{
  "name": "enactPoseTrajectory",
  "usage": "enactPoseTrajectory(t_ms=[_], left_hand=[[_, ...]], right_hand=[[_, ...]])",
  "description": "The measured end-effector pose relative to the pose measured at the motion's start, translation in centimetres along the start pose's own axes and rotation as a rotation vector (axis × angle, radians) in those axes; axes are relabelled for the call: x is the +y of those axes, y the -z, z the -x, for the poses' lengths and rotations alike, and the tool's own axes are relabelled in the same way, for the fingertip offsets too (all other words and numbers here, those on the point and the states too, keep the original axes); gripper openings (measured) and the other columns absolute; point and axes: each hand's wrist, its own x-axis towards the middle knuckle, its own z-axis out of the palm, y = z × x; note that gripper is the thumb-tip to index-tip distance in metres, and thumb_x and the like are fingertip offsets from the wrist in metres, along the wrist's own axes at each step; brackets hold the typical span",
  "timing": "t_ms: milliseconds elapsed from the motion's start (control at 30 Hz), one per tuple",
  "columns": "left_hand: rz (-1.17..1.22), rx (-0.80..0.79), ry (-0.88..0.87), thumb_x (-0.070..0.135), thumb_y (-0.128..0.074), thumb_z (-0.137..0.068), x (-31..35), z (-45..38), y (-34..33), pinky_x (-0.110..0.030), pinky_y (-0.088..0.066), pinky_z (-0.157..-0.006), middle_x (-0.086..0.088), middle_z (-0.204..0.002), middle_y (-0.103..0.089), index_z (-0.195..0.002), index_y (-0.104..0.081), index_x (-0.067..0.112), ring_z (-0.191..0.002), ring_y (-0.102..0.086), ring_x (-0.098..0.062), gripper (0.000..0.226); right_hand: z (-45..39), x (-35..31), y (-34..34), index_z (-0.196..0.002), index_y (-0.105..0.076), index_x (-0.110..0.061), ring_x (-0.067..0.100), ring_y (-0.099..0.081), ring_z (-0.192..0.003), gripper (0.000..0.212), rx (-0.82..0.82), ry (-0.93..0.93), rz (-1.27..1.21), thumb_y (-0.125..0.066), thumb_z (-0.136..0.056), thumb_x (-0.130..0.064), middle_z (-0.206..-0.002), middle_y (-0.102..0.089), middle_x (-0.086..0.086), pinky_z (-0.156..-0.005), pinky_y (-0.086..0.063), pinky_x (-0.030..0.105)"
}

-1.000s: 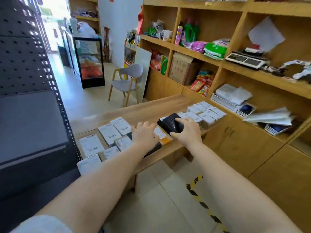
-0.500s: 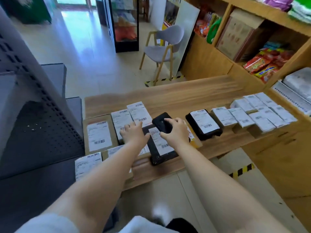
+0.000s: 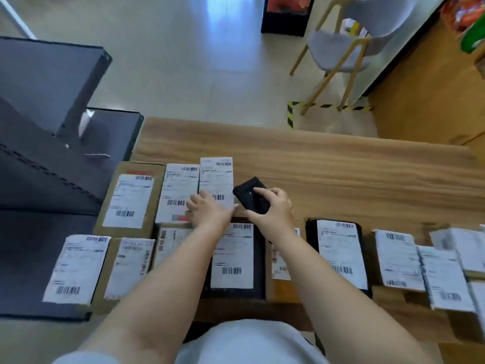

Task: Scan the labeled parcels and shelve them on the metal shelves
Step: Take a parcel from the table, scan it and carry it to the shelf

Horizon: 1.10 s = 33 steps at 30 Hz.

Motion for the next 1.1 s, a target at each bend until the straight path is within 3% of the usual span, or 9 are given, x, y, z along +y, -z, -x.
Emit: enactPoseTrajectory(t_ms=[233, 400, 467, 567, 667, 767, 900, 967, 1100], left_hand=[[0.038, 0.005, 0.196, 0.067, -0.086, -0.056, 2.3, -1.4, 0.0, -0.044, -0.037, -0.104, -0.017, -0.141, -0.036, -0.141, -0.03, 0.008, -0.131, -0.037, -0.035, 0.118], [-0.027, 0.108, 0.054, 0.064, -0.086, -0.055, 3.4, -1.5, -1.2, -0.045, -0.034, -0.108, -0.014, -0.147, -0.028, -0.141, -0.024, 0.014, -0.133, -0.032, -0.033, 0.117], [0.018, 0.12, -0.026, 0.057, -0.085, -0.064, 3.4, -1.4, -1.7, -0.046, -0.037, -0.109, -0.013, -0.148, -0.033, -0.145, -0.02, 0.016, -0.133, -0.04, -0.034, 0.111], [0.199, 0.094, -0.107, 0.046, -0.075, -0.08, 2.7, -1.7, -1.2, -0.046, -0.048, -0.1, -0.006, -0.13, -0.055, -0.146, -0.033, 0.023, -0.118, -0.056, -0.029, 0.081], [0.441, 0.003, -0.096, 0.035, -0.073, -0.082, 1.4, -1.9, 0.0, -0.039, -0.054, -0.089, -0.001, -0.124, -0.059, -0.145, -0.041, 0.028, -0.109, -0.062, -0.02, 0.071], [0.762, -0.221, 0.113, 0.016, -0.074, -0.083, 1.1, -2.8, 1.4, -0.036, -0.056, -0.086, -0.007, -0.131, -0.061, -0.143, -0.048, 0.011, -0.105, -0.064, -0.021, 0.065], [1.148, -0.589, 0.422, 0.006, -0.069, -0.09, 1.4, -3.4, 3.7, -0.031, -0.058, -0.049, -0.015, -0.103, -0.072, -0.119, -0.06, 0.002, -0.078, -0.073, -0.025, 0.031], [1.29, -0.599, 0.435, 0.005, -0.07, -0.089, 0.9, -3.5, 4.2, -0.039, -0.06, -0.061, -0.016, -0.102, -0.073, -0.121, -0.059, 0.002, -0.085, -0.073, -0.028, 0.034], [1.417, -0.437, 0.23, -0.003, -0.071, -0.084, -0.3, -3.3, 4.5, -0.039, -0.059, -0.072, -0.008, -0.115, -0.072, -0.131, -0.047, 0.018, -0.1, -0.071, -0.024, 0.057]], right_hand=[[-3.3, 1.4, 0.7, -0.128, -0.06, -0.034, 0.017, -0.043, -0.121, 0.061, -0.082, -0.033, -0.111, -0.081, -0.071, -0.043, -0.128, -0.046, -0.005, -0.106, -0.038, 0.046], [-5.2, 1.2, 1.7, -0.125, -0.063, -0.033, 0.017, -0.043, -0.119, 0.057, -0.04, -0.057, -0.183, -0.08, -0.071, -0.034, -0.12, -0.045, -0.009, -0.106, -0.039, 0.045], [-5.5, 1.2, 2.3, -0.124, -0.063, -0.033, 0.017, -0.044, -0.118, 0.057, -0.023, -0.064, -0.207, -0.08, -0.07, -0.032, -0.116, -0.043, -0.01, -0.106, -0.039, 0.045], [-5.7, 1.4, 3.0, -0.123, -0.064, -0.035, 0.017, -0.047, -0.115, 0.056, -0.002, -0.073, -0.209, -0.081, -0.07, -0.032, -0.114, -0.044, -0.011, -0.103, -0.041, 0.045], [-5.7, 1.4, 3.4, -0.122, -0.064, -0.035, 0.017, -0.047, -0.116, 0.055, 0.009, -0.1, -0.233, -0.081, -0.07, -0.032, -0.114, -0.045, -0.01, -0.102, -0.042, 0.045], [-5.5, 1.1, 3.5, -0.122, -0.064, -0.034, 0.017, -0.047, -0.117, 0.054, 0.014, -0.115, -0.258, -0.081, -0.071, -0.029, -0.113, -0.044, -0.011, -0.103, -0.042, 0.043], [-5.2, 0.1, 4.0, -0.122, -0.063, -0.036, 0.015, -0.048, -0.115, 0.053, 0.053, -0.091, -0.282, -0.08, -0.072, -0.029, -0.111, -0.044, -0.015, -0.102, -0.043, 0.04], [-5.0, -0.4, 4.3, -0.122, -0.063, -0.038, 0.015, -0.047, -0.116, 0.053, 0.079, -0.072, -0.276, -0.08, -0.072, -0.031, -0.112, -0.043, -0.015, -0.103, -0.043, 0.042], [-4.6, -2.0, 4.6, -0.124, -0.062, -0.041, 0.019, -0.044, -0.121, 0.056, 0.054, 0.017, -0.138, -0.08, -0.071, -0.038, -0.125, -0.045, -0.007, -0.107, -0.035, 0.045]])
